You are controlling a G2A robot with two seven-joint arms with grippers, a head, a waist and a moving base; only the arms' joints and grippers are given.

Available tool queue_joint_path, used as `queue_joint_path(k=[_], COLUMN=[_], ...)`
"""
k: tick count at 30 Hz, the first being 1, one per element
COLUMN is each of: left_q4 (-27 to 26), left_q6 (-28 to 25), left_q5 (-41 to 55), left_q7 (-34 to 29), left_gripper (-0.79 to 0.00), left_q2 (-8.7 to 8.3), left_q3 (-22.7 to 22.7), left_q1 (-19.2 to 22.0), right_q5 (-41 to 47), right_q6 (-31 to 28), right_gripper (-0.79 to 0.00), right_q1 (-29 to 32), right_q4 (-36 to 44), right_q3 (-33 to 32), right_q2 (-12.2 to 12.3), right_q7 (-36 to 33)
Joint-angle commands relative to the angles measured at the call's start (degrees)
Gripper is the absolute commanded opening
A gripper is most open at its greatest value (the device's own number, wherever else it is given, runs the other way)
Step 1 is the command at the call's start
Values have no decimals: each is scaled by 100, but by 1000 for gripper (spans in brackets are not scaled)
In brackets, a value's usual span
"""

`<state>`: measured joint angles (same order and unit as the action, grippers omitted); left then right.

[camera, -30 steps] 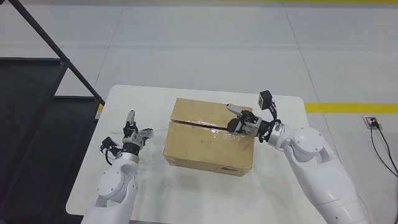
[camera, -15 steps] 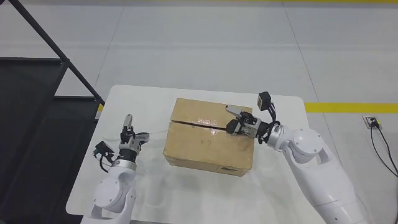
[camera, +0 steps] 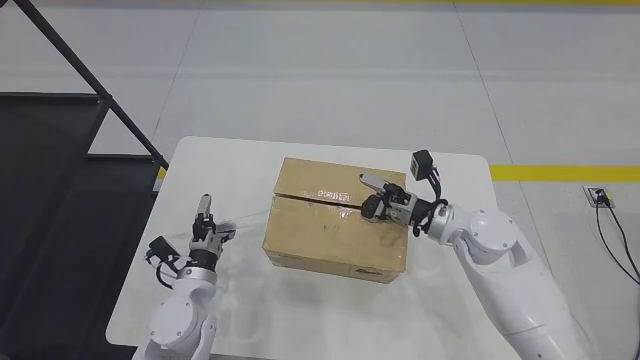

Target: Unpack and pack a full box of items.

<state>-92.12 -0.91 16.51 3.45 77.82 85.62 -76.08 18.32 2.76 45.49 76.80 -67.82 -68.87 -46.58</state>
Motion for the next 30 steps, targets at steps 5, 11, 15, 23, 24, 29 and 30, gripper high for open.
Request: queue_joint_path(k=[5, 11, 15, 23, 24, 29, 30], left_q4=[2, 14, 79, 388, 436, 633, 742], left_q6=[-247, -698, -711, -822, -925, -1452, -1565], left_q5=[-239, -358, -371, -1281, -1378, -1628, -1910], left_q7=[-198, -24, 219, -148, -87, 595, 918], left_gripper=[0, 0, 0, 0, 0, 0, 0], left_q2=[-29, -23, -7, -50, -48, 4, 22], left_q3=[109, 188, 225, 84, 64, -34, -107], left_q1=[-226, -382, -331, -536, -568, -574, -532], right_q5=[-10, -5, -6, -25, -21, -18, -17], right_q6=[22, 29, 33, 43, 47, 81, 83], right_gripper=[0, 0, 0, 0, 0, 0, 0], right_q1=[14, -9, -37, -43, -42, -58, -67], right_q4=[11, 2, -10, 19, 24, 19, 14], right_q3=[-6, 10, 37, 53, 51, 53, 59], right_q2=[5, 4, -2, -4, -3, -4, -6], right_q7=[7, -3, 1, 26, 28, 48, 52])
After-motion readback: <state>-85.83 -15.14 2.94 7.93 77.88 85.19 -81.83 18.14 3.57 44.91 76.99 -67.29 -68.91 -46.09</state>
